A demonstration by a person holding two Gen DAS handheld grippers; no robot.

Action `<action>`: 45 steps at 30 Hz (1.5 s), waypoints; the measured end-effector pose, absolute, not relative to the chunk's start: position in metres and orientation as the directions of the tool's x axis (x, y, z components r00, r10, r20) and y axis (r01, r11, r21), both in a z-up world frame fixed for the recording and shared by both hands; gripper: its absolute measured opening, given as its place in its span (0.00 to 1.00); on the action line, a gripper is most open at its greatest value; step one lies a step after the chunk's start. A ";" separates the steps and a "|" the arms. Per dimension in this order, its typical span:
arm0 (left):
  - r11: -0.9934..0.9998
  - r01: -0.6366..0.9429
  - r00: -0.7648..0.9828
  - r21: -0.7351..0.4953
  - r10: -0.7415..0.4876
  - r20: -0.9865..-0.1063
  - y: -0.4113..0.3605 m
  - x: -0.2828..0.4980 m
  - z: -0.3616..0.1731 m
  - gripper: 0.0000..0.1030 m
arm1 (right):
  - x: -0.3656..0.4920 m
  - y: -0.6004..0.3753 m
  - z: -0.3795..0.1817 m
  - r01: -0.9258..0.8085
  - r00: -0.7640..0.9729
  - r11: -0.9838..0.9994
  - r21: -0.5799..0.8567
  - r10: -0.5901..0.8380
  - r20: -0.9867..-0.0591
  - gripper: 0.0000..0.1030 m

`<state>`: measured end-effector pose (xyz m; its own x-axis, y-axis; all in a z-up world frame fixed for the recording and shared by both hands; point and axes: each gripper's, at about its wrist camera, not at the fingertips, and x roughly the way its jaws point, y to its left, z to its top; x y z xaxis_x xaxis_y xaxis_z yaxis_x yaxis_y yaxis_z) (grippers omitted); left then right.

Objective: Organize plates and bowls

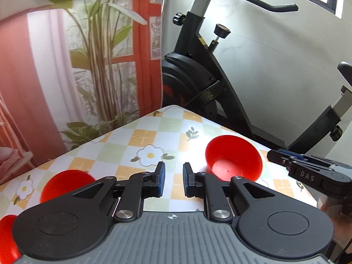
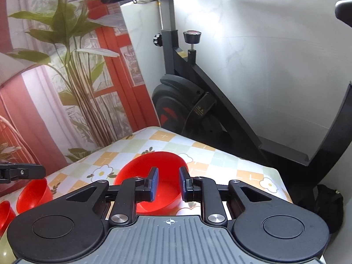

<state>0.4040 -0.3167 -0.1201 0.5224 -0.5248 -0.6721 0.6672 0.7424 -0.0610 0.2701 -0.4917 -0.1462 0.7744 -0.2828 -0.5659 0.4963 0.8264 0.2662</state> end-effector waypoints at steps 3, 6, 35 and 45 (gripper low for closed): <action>0.725 0.686 0.497 -0.070 -0.537 -0.681 -0.340 0.408 -0.135 0.18 | 0.274 -0.503 -0.157 0.510 0.771 0.810 0.290 -0.280 -0.573 0.19; 0.731 0.677 0.482 -0.091 -0.533 -0.695 -0.354 0.414 -0.152 0.18 | 0.277 -0.510 -0.165 0.511 0.771 0.805 0.302 -0.274 -0.576 0.19; 0.740 0.648 0.400 -0.178 -0.531 -0.747 -0.382 0.420 -0.183 0.19 | 0.280 -0.512 -0.187 0.514 0.780 0.765 0.388 -0.228 -0.583 0.10; 0.766 0.624 0.460 -0.154 -0.520 -0.720 -0.344 0.386 -0.149 0.19 | 0.264 -0.480 -0.160 0.490 0.791 0.773 0.404 -0.199 -0.579 0.10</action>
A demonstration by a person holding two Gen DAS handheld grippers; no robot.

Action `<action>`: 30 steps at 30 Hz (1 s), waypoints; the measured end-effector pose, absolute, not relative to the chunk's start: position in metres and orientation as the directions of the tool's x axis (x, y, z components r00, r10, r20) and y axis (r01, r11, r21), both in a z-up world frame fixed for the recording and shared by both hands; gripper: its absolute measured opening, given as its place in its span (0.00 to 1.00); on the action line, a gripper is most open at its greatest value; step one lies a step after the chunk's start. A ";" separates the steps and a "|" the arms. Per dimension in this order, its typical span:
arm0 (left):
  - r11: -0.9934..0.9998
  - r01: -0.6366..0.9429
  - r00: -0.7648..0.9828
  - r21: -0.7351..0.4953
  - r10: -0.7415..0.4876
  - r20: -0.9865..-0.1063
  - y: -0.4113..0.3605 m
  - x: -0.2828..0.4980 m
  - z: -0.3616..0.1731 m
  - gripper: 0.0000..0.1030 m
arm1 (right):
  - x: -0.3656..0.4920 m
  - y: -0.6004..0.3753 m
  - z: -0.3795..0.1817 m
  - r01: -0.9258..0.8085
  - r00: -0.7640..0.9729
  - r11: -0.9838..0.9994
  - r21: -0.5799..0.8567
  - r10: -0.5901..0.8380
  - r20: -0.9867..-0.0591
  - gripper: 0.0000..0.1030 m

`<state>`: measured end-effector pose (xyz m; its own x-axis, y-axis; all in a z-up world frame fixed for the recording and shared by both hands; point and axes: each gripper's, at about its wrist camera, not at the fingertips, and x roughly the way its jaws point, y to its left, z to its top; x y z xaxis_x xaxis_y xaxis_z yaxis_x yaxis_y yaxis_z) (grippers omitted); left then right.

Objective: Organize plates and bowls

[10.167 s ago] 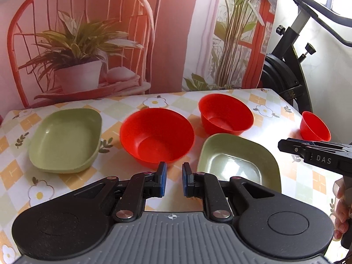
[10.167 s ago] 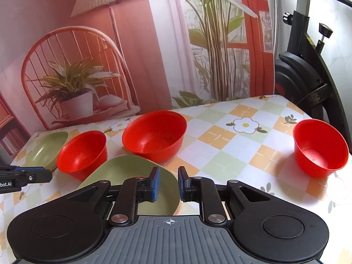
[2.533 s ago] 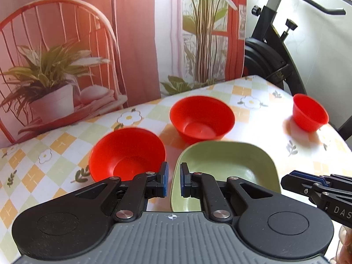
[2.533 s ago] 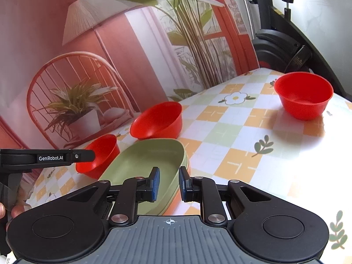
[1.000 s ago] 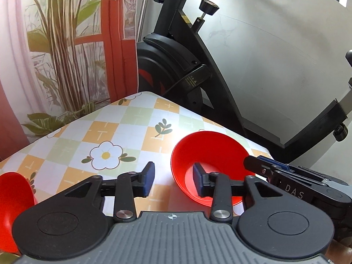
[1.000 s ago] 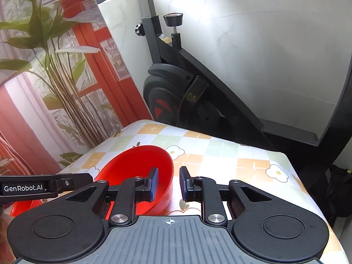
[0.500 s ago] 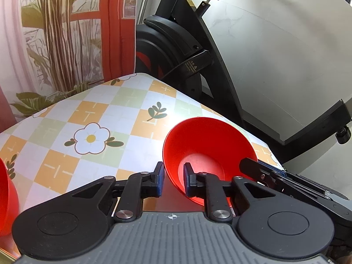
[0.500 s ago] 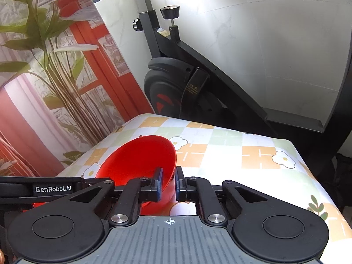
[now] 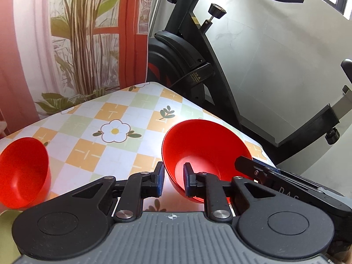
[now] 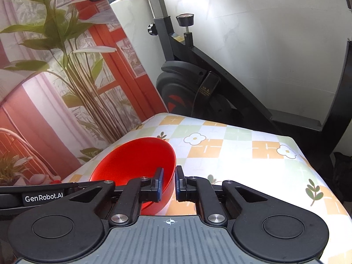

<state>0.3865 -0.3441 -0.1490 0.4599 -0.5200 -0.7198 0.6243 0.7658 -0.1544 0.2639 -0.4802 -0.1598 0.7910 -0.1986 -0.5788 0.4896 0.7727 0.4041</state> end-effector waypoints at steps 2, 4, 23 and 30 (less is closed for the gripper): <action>0.779 0.610 0.482 -0.144 -0.510 -0.712 -0.332 0.379 -0.142 0.19 | 0.263 -0.467 -0.150 0.470 0.798 0.786 0.402 -0.183 -0.574 0.10; 0.796 0.589 0.517 -0.139 -0.503 -0.693 -0.315 0.372 -0.136 0.19 | 0.265 -0.451 -0.140 0.446 0.805 0.801 0.398 -0.165 -0.570 0.10; 0.917 0.333 0.675 -0.219 -0.395 -0.624 -0.108 0.343 -0.100 0.19 | 0.312 -0.256 -0.091 0.134 0.793 0.943 0.305 0.083 -0.604 0.11; 0.944 0.251 0.702 -0.214 -0.329 -0.631 -0.052 0.329 -0.103 0.19 | 0.324 -0.197 -0.098 0.030 0.742 0.952 0.304 0.182 -0.645 0.11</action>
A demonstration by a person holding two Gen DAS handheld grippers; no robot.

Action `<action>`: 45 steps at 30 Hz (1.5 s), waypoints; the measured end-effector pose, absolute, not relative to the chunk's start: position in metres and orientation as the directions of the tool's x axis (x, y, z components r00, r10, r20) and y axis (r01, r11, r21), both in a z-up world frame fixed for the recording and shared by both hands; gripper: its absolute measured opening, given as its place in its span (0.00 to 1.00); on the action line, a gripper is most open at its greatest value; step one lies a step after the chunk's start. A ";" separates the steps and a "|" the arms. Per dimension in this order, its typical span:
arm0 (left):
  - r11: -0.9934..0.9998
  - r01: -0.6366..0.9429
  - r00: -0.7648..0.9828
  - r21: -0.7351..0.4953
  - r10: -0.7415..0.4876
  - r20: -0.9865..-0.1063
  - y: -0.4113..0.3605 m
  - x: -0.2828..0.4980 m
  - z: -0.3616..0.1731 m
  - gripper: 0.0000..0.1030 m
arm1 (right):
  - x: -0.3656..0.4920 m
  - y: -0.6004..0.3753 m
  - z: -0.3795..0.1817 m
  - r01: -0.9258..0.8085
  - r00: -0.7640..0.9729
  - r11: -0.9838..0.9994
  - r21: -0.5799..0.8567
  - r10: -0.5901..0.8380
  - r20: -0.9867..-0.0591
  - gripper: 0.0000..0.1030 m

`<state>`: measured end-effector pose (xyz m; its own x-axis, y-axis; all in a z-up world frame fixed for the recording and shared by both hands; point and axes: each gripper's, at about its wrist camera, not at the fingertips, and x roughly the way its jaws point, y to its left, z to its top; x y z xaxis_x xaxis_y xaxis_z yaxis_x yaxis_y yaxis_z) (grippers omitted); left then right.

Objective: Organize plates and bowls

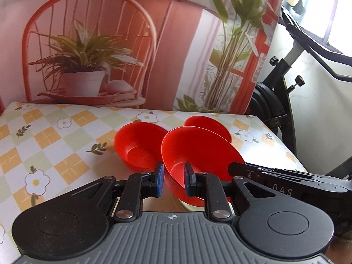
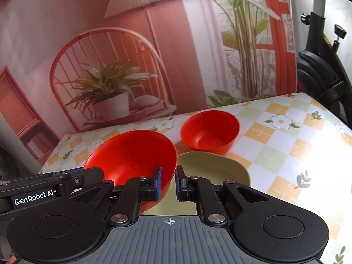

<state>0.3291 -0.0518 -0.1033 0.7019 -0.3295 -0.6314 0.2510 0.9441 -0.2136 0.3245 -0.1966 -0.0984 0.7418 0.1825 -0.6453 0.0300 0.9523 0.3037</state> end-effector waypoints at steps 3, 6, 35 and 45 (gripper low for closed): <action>0.950 0.219 0.701 -0.225 -0.313 -0.640 -0.034 0.329 -0.107 0.19 | 0.330 -0.178 -0.101 -0.004 0.722 0.953 0.304 0.212 -0.658 0.11; 0.950 0.189 0.707 -0.247 -0.306 -0.637 -0.020 0.332 -0.107 0.19 | 0.338 -0.167 -0.099 -0.030 0.711 0.954 0.299 0.230 -0.664 0.11; 0.932 0.220 0.677 -0.287 -0.358 -0.643 -0.009 0.441 -0.121 0.19 | 0.454 -0.152 -0.114 -0.080 0.695 0.990 0.119 0.141 -0.706 0.12; 0.938 0.228 0.634 -0.260 -0.345 -0.692 -0.009 0.447 -0.150 0.19 | 0.459 -0.145 -0.137 -0.075 0.659 0.992 0.098 0.123 -0.742 0.11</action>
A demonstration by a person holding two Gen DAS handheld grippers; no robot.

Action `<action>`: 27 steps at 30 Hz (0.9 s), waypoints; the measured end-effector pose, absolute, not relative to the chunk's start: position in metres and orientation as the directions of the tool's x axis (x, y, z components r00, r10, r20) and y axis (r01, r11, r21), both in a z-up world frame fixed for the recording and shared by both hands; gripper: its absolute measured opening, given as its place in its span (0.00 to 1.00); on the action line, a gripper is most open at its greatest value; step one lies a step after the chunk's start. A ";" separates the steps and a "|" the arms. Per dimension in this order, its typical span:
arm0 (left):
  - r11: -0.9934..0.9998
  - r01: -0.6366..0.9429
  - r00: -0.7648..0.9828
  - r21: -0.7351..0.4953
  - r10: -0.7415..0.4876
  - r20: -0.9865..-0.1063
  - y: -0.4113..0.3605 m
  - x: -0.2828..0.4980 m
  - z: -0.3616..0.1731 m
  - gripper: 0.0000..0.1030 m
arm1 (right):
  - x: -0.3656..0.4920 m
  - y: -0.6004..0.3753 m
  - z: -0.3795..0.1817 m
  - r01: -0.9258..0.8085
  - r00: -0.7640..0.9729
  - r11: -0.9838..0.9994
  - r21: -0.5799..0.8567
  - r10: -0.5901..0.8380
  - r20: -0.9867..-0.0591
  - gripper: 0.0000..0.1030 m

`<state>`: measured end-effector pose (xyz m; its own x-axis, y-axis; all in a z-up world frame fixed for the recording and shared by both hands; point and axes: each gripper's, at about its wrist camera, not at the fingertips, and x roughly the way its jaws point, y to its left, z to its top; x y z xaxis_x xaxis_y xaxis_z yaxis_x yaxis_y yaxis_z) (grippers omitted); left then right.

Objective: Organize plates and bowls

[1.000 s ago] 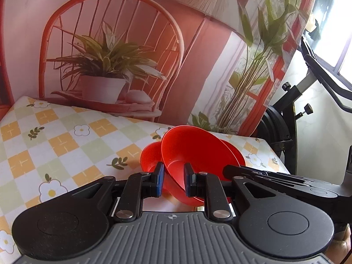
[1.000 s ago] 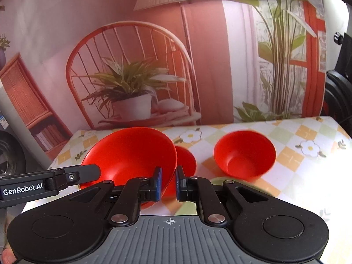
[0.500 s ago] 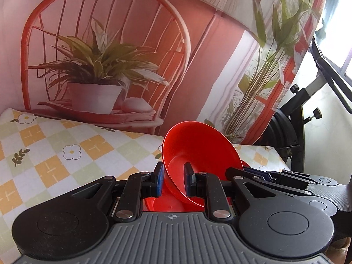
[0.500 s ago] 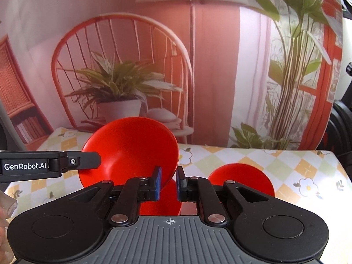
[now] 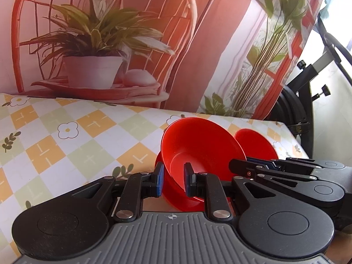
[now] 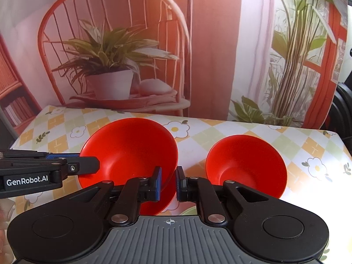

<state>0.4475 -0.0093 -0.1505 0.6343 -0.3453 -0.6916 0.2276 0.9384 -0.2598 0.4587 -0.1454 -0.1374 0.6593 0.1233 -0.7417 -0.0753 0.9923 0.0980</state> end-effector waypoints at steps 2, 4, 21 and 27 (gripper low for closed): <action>0.942 0.234 0.630 -0.241 -0.336 -0.700 -0.010 0.447 -0.153 0.19 | 0.460 -0.144 -0.139 -0.075 0.654 0.993 0.093 0.119 -0.747 0.11; 0.943 0.240 0.626 -0.231 -0.332 -0.705 -0.010 0.447 -0.155 0.19 | 0.459 -0.144 -0.141 -0.077 0.649 0.993 0.092 0.120 -0.751 0.11; 0.946 0.248 0.602 -0.208 -0.319 -0.732 -0.018 0.448 -0.160 0.21 | 0.456 -0.144 -0.150 -0.067 0.617 0.995 0.074 0.100 -0.780 0.12; 0.946 0.242 0.620 -0.217 -0.323 -0.715 -0.013 0.448 -0.149 0.41 | 0.449 -0.156 -0.143 -0.063 0.625 0.992 0.109 0.125 -0.771 0.18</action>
<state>0.4476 -0.0132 -0.1490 0.6205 -0.3229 -0.7147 0.2422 0.9457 -0.2170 0.4494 -0.1564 -0.1426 0.6248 0.1245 -0.7708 -0.0628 0.9920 0.1094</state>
